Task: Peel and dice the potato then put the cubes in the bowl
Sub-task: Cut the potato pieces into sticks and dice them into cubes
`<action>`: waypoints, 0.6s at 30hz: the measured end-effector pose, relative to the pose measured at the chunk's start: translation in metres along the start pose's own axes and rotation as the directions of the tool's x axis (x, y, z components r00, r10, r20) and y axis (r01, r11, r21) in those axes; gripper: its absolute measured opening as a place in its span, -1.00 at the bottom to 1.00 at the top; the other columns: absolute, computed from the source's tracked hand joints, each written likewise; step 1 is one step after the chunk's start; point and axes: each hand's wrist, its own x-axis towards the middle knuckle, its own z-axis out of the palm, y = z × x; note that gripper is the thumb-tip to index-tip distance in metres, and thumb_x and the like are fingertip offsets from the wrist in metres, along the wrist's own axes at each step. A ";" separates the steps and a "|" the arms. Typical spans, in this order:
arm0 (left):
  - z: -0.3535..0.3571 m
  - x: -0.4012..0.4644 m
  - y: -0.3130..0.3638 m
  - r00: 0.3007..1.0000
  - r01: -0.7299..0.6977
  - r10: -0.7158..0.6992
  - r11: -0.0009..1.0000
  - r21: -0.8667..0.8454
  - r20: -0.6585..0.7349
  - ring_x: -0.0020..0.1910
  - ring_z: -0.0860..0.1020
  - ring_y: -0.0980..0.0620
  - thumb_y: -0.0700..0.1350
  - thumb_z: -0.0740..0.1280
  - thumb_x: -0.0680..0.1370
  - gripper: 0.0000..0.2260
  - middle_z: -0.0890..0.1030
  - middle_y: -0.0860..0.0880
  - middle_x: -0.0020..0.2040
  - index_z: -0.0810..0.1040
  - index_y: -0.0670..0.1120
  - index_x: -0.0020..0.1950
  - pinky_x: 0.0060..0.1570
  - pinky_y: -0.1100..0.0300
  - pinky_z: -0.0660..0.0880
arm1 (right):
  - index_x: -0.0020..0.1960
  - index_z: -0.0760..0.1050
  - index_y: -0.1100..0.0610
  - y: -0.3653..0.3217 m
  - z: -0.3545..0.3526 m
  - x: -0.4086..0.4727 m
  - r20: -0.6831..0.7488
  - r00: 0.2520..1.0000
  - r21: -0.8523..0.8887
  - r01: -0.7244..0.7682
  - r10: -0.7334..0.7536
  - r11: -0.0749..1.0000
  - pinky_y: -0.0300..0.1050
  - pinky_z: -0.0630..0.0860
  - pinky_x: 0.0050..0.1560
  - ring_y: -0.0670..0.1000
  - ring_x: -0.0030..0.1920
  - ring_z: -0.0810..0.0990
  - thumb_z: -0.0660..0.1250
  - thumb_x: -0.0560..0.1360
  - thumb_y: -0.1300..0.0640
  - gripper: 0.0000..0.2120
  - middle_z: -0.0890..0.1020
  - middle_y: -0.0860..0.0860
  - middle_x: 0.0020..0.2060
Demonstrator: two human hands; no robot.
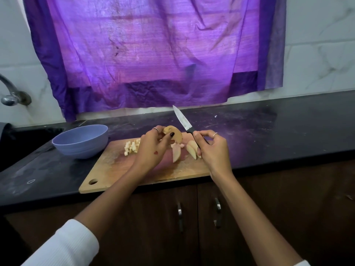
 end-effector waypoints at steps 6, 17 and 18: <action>-0.030 -0.034 0.015 0.987 -0.110 0.116 0.992 0.060 -0.114 -0.08 0.62 0.26 -0.21 0.28 0.60 -0.92 0.65 0.16 -0.11 0.54 -0.07 0.01 0.01 0.24 0.54 | -0.11 0.57 0.09 -0.004 -0.002 -0.002 0.011 1.000 -0.004 0.022 -0.022 1.000 -0.06 0.47 -0.28 -0.06 -0.48 0.47 0.36 0.52 -0.01 -0.83 0.52 0.00 -0.53; -0.113 -0.086 -0.018 0.910 -0.345 0.403 0.595 0.726 0.102 -0.18 0.64 -0.29 -0.08 0.31 0.56 -0.75 0.63 -0.15 0.12 0.55 -0.14 0.20 -0.37 -0.10 0.58 | 0.05 0.49 -0.06 -0.043 -0.021 -0.043 0.383 0.914 -0.652 0.368 -0.130 0.663 -0.10 0.40 -0.19 0.05 -0.12 0.50 0.30 0.53 -0.09 -0.85 0.52 -0.04 -0.21; -0.113 -0.085 -0.020 0.922 -0.331 0.367 0.576 0.747 0.125 -0.17 0.64 -0.29 -0.14 0.37 0.54 -0.75 0.62 -0.13 0.14 0.55 -0.11 0.21 -0.38 -0.09 0.57 | 0.10 0.49 -0.06 -0.047 -0.025 -0.052 0.397 0.912 -0.707 0.376 -0.105 0.599 -0.07 0.44 -0.16 0.06 -0.09 0.50 0.28 0.54 -0.11 -0.80 0.52 -0.03 -0.17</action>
